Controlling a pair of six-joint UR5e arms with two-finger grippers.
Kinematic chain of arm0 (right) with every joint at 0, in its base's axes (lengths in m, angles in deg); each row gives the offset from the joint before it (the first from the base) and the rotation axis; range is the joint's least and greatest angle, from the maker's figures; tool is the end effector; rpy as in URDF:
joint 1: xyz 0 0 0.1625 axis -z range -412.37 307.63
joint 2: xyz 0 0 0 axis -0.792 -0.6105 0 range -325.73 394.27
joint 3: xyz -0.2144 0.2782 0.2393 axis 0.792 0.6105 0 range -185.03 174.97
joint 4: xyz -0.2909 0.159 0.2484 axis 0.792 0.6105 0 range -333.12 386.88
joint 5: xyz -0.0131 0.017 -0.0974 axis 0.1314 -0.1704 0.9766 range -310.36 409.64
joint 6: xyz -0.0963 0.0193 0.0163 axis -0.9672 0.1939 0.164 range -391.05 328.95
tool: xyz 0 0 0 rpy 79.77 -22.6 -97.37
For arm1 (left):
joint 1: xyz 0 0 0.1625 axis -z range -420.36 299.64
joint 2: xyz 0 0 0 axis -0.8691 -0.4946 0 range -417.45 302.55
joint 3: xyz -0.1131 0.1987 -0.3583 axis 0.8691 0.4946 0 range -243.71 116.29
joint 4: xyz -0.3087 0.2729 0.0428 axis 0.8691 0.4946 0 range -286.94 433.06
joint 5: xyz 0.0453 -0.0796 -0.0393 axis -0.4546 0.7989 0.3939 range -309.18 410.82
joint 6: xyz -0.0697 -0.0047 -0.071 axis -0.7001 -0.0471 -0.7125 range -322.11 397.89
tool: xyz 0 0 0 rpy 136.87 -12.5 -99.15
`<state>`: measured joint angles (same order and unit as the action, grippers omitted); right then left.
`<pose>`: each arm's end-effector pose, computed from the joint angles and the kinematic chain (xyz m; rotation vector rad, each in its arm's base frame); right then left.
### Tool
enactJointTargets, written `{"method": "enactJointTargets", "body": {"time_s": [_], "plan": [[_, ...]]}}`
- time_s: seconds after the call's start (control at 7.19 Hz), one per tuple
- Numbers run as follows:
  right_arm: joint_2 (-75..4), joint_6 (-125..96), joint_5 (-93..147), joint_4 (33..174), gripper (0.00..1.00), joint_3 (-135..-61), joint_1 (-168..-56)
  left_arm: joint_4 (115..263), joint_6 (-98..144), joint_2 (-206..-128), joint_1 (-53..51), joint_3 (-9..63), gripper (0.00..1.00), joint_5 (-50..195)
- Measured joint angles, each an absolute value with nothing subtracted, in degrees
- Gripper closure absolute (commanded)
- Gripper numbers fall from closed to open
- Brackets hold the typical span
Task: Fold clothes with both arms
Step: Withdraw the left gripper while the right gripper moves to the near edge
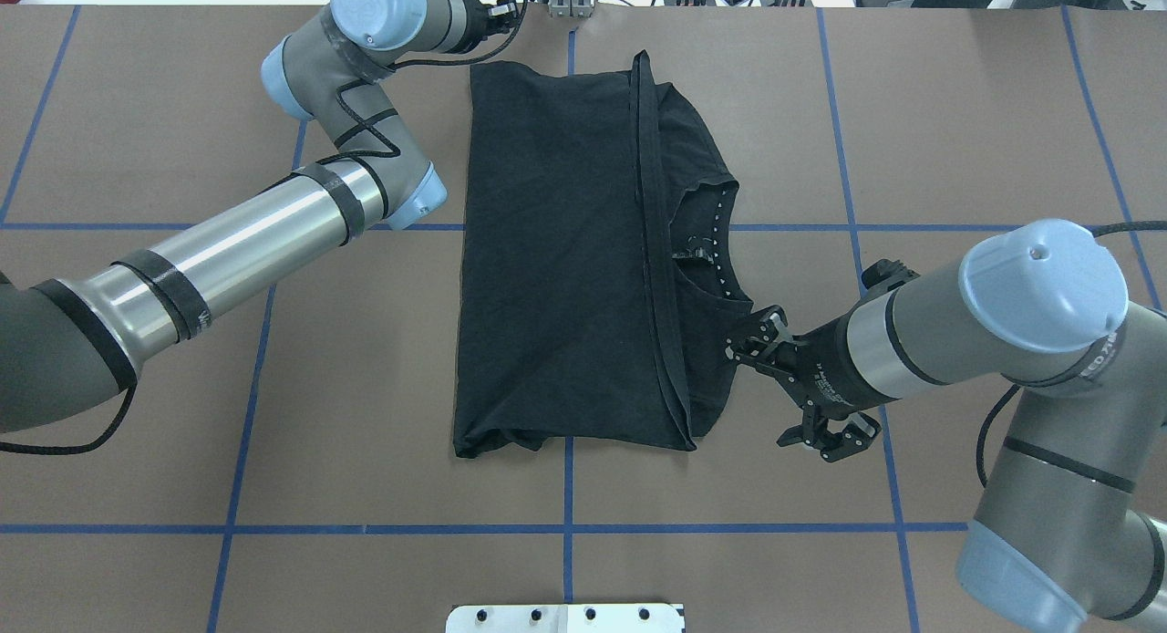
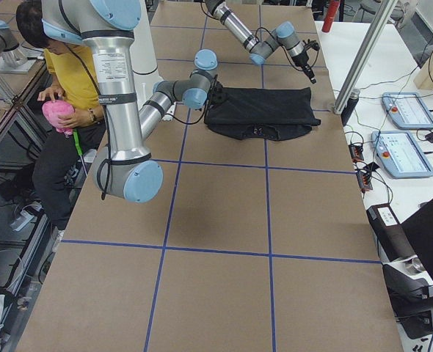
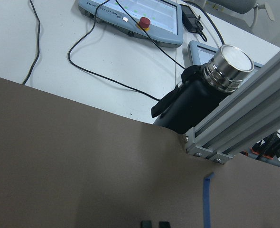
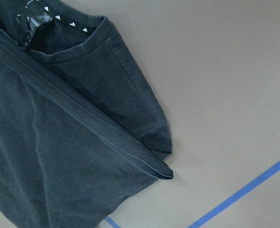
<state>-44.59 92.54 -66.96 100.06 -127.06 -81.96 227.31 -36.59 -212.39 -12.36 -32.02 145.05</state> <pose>-0.3868 -0.3216 0.2693 -0.4672 -1.0363 0.7429 0.5093 -0.7539 0.2356 0.6021 1.0959 -0.4464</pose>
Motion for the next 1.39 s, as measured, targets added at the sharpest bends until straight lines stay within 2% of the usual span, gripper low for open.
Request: {"method": "enactJointTargets", "body": {"time_s": [0.14, 0.56, 0.7, 0.83, 0.97, 1.11, 1.25, 1.39], "plan": [[-44.33, 91.71, -63.75, 100.27, 0.04, -126.74, -79.55, 226.34, -36.23, -209.80, -11.97, -26.72, 0.28, 145.88], [-43.73, 76.13, -58.26, 105.64, 0.12, -125.98, -74.63, 218.50, -36.03, -192.53, -11.62, -0.73, 0.28, 152.88], [-42.92, 67.28, -55.46, 109.43, 0.21, -125.85, -72.65, 217.12, -36.06, -186.96, -11.57, 6.74, 0.28, 154.04], [-41.81, 58.60, -51.69, 112.02, 0.24, -125.25, -70.31, 216.36, -36.26, -181.14, -11.57, 14.24, 0.27, 155.44], [-40.26, 49.66, -47.99, 113.13, 0.33, -123.79, -68.37, 215.86, -36.55, -176.34, -11.57, 20.05, 0.27, 156.51], [-38.63, 41.49, -45.30, 113.55, 0.37, -122.03, -67.25, 215.56, -37.28, -172.89, -11.57, 23.87, 0.27, 157.01], [-37.03, 36.15, -43.65, 113.67, 0.45, -120.14, -66.80, 215.42, -38.99, -170.97, -11.58, 25.84, 0.27, 157.23], [-35.53, 32.63, -42.72, 113.70, 0.45, -118.40, -66.80, 215.38, -40.31, -170.13, -11.58, 26.59, 0.27, 157.30]]}}
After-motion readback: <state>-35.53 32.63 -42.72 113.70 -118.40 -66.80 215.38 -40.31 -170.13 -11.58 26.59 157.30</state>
